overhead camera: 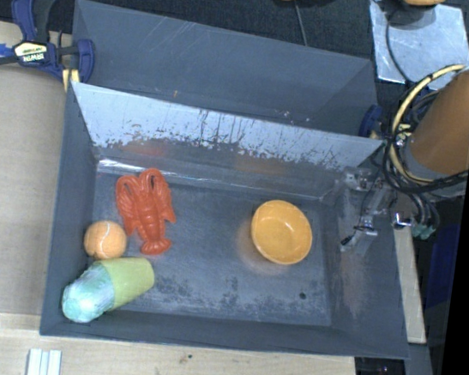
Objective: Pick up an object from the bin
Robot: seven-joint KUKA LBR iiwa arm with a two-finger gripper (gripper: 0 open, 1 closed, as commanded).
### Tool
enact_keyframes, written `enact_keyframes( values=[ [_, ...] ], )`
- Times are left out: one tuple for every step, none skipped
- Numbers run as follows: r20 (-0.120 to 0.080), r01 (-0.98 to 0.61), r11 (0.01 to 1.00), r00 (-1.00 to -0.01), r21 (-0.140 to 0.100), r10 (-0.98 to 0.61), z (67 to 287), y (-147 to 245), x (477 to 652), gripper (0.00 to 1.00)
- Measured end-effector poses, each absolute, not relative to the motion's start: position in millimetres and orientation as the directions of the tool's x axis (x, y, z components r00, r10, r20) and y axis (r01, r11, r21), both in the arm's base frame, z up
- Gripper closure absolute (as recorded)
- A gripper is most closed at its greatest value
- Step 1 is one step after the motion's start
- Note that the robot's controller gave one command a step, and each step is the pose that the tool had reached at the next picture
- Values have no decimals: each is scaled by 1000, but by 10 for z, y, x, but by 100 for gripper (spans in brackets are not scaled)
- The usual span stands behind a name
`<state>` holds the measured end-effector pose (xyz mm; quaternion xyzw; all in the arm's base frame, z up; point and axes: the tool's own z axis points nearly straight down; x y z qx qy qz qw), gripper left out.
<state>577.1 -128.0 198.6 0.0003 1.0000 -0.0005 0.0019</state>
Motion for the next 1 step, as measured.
enact_keyframes(
  values=[
    [0, 15, 1000, -1000, 2, 15, 682, -486, 5433, 0]
  ],
)
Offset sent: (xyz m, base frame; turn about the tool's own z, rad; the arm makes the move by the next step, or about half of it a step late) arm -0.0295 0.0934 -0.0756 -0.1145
